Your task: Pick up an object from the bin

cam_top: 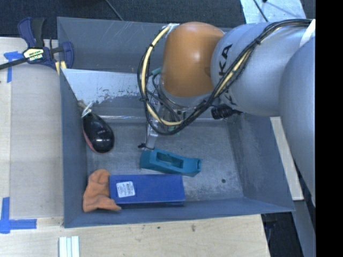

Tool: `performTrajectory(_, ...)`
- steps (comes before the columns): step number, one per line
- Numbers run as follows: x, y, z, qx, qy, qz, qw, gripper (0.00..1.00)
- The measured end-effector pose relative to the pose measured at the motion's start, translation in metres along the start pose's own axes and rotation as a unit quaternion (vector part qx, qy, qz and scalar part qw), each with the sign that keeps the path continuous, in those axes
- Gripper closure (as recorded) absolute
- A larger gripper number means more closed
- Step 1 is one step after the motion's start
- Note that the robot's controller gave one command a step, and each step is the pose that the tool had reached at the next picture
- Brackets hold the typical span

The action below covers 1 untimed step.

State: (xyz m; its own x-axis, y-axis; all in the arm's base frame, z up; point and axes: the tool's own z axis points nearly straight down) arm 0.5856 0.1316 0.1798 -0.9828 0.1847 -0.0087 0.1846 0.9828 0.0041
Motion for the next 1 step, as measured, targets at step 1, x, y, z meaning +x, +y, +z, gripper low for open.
performTrajectory(1,-0.0210,-0.0385,0.0159,0.001,0.0029,0.019,0.9998,0.00)
